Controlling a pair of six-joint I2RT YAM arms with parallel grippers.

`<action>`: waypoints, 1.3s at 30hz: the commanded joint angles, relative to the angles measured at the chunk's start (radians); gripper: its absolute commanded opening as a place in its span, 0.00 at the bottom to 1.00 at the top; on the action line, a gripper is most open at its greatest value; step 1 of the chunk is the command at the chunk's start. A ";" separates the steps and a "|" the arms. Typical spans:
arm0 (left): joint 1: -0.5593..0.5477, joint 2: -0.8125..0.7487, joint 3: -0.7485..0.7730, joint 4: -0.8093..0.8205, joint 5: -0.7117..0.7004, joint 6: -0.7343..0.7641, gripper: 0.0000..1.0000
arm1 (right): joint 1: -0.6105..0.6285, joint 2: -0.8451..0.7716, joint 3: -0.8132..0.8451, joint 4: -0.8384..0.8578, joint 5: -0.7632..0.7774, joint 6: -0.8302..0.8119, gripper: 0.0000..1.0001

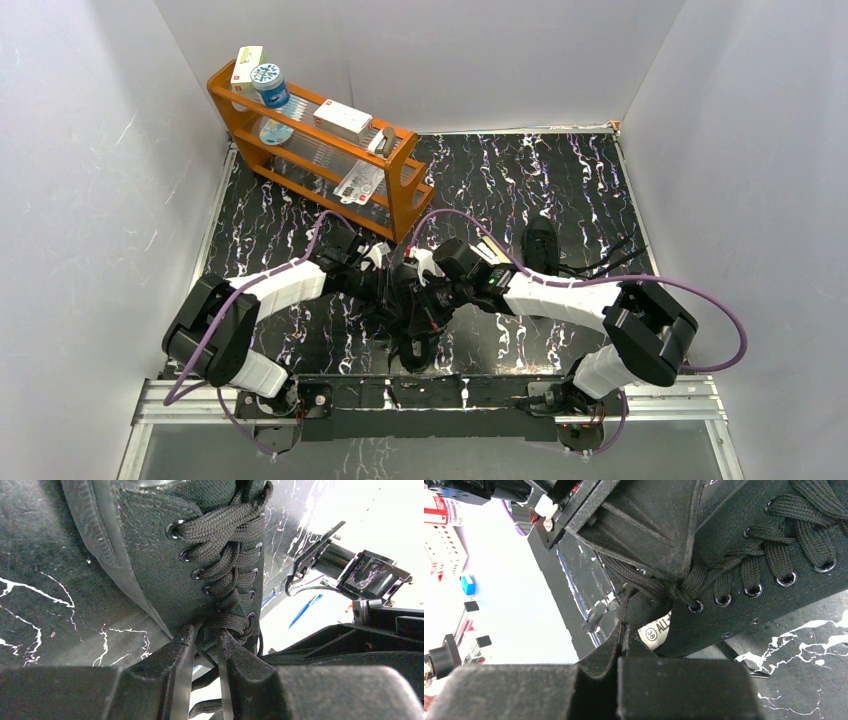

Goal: Tie the shoes
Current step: Cross the shoelace with the shoelace.

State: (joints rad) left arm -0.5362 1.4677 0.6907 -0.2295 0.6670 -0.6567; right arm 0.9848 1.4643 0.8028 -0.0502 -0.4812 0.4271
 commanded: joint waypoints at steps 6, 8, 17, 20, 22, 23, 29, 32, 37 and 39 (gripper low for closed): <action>-0.008 -0.024 0.024 0.017 -0.022 0.023 0.00 | 0.000 -0.019 0.009 -0.026 0.033 0.001 0.00; -0.008 -0.052 0.032 0.011 -0.049 0.036 0.00 | 0.000 -0.030 0.012 -0.066 0.058 0.004 0.00; -0.010 -0.159 0.003 0.069 -0.112 0.031 0.00 | -0.003 -0.015 0.079 -0.184 0.203 -0.024 0.00; -0.010 -0.178 -0.014 0.115 -0.096 0.008 0.00 | -0.002 0.017 0.122 -0.186 0.245 -0.037 0.00; -0.011 -0.177 -0.015 0.133 -0.083 0.000 0.00 | -0.002 0.036 0.146 -0.191 0.276 -0.043 0.00; -0.011 -0.172 -0.014 0.140 -0.073 -0.001 0.00 | -0.003 0.043 0.155 -0.190 0.293 -0.042 0.00; -0.016 -0.165 -0.011 0.148 -0.051 -0.006 0.00 | -0.002 0.070 0.174 -0.176 0.315 -0.068 0.00; -0.016 -0.160 -0.018 0.151 -0.038 -0.005 0.00 | -0.003 0.071 0.153 -0.137 0.283 -0.079 0.00; -0.016 -0.160 -0.028 0.138 -0.042 -0.001 0.00 | -0.003 0.025 0.093 -0.102 0.221 -0.095 0.23; -0.016 -0.164 -0.032 0.135 -0.044 -0.001 0.00 | -0.007 -0.047 0.054 -0.119 0.260 -0.120 0.34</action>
State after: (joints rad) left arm -0.5480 1.3220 0.6739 -0.0971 0.6022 -0.6655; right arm 0.9829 1.5295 0.9123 -0.1997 -0.2306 0.3542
